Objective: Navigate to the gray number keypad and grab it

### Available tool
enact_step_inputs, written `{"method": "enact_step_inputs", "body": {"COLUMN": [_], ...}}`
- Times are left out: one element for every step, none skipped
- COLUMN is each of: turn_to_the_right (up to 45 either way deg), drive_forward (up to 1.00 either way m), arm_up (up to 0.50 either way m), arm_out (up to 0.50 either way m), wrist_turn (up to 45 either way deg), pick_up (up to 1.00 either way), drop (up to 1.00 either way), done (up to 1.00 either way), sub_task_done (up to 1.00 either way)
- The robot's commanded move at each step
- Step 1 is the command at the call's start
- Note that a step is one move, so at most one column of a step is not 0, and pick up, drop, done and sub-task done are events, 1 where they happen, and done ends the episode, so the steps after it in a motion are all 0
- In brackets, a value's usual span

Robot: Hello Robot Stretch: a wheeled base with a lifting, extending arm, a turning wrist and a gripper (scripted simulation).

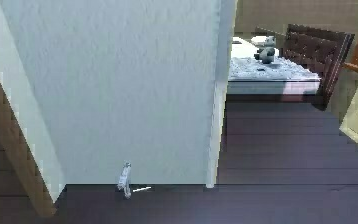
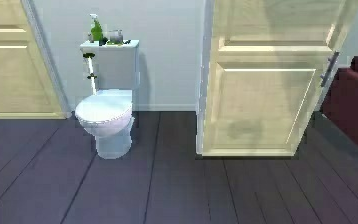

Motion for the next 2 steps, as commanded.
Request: {"method": "enact_step_inputs", "body": {"turn_to_the_right": [21.0, 0.0], "drive_forward": [0.0, 0.1], "arm_up": [0.0, 0.0], "arm_out": [0.0, 0.0], "wrist_turn": [0.0, 0.0], "pick_up": [0.0, 0.0], "drop": [0.0, 0.0], "done": [0.0, 0.0], "sub_task_done": [0.0, 0.0]}}
